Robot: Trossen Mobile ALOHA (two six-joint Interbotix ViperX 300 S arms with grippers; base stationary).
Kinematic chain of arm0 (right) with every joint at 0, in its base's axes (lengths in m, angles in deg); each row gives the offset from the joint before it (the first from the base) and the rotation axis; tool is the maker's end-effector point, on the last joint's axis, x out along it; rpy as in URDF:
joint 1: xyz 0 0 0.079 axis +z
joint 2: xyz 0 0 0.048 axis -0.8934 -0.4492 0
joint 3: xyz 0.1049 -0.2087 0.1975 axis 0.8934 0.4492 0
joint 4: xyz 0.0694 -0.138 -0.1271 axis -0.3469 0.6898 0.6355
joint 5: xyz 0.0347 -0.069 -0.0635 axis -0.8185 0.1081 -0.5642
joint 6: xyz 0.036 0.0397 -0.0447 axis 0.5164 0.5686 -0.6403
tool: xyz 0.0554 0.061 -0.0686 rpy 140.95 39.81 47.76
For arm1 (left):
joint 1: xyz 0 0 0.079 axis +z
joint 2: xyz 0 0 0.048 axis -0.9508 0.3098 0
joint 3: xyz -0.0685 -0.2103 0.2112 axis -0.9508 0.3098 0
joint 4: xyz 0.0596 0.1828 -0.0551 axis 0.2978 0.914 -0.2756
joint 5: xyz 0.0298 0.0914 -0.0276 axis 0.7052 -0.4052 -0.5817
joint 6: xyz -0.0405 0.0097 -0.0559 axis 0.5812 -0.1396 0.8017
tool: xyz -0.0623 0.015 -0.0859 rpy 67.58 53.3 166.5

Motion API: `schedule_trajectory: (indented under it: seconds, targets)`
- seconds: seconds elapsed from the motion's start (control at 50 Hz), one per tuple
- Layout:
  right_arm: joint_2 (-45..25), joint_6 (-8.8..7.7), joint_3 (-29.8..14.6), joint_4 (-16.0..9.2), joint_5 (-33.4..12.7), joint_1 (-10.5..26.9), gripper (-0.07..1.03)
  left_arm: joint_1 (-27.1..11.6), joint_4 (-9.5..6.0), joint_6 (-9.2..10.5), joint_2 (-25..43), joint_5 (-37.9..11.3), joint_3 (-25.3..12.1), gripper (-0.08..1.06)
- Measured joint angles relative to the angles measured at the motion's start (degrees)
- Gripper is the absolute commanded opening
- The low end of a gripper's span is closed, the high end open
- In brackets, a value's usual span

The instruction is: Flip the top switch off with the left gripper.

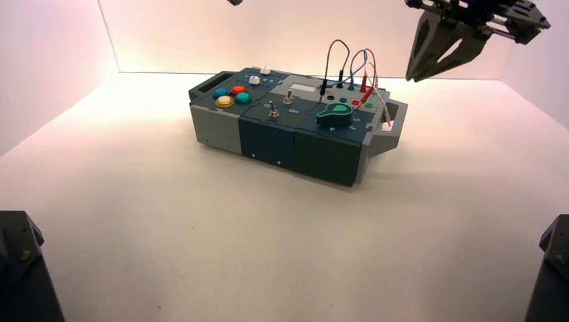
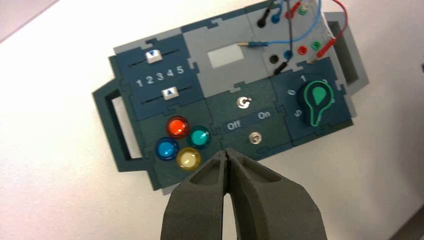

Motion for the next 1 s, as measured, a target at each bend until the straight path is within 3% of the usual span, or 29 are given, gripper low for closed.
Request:
schedule_trajectory:
  seconds: [0.14, 0.24, 0.38, 0.42, 0.44, 0.46, 0.56, 1.0]
  targets:
    - [-2.46, 0.44, -0.62, 0.0, -0.44, -0.26, -0.01, -0.97, -0.09, 2.37, 0.09, 0.18, 0.79, -0.03]
    - [-4.31, 0.62, -1.58, 0.44, -1.05, -0.26, -0.01, -1.32, -0.09, 5.27, 0.0, 1.41, 2.02, -0.03]
    - [-8.7, 3.25, -4.22, 3.6, -2.99, -0.26, -0.02, -1.49, 0.18, 7.21, 0.0, 3.52, 4.04, -0.03]
    - [-10.55, 5.19, -5.54, 6.06, -3.87, -0.26, -0.02, -1.58, 0.18, 7.56, 0.0, 4.04, 4.83, -0.03]
    - [-10.72, 5.36, -5.62, 6.33, -3.96, -0.26, -0.02, -1.58, 0.18, 7.65, 0.0, 4.22, 5.1, -0.03]
    - [-11.78, 6.77, -6.33, 8.09, -4.22, -0.26, -0.02, -1.58, 0.26, 7.82, 0.0, 4.48, 5.45, -0.03]
    - [-12.74, 8.53, -7.29, 10.28, -4.22, -0.26, -0.02, -1.58, 0.44, 8.26, 0.0, 5.45, 6.33, -0.03]
    - [-18.46, 10.99, -7.65, 10.72, 2.72, -0.26, -0.02, -2.55, 0.97, 9.58, 0.09, 9.14, 6.94, -0.03]
